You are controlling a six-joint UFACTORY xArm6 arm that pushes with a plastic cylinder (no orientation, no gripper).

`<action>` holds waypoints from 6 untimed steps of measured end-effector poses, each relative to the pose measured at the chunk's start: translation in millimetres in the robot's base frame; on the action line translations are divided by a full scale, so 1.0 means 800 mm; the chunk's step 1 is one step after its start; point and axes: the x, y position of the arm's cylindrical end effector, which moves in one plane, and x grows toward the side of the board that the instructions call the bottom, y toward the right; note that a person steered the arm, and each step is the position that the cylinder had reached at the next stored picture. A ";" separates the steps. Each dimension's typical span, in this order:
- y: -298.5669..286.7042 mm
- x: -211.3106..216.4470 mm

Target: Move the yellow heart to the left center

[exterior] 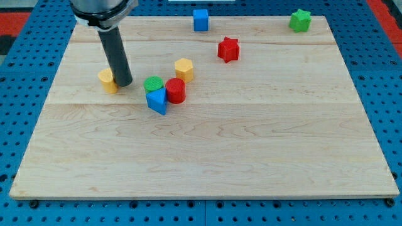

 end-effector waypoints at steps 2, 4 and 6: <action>-0.032 -0.018; -0.050 -0.019; -0.052 0.016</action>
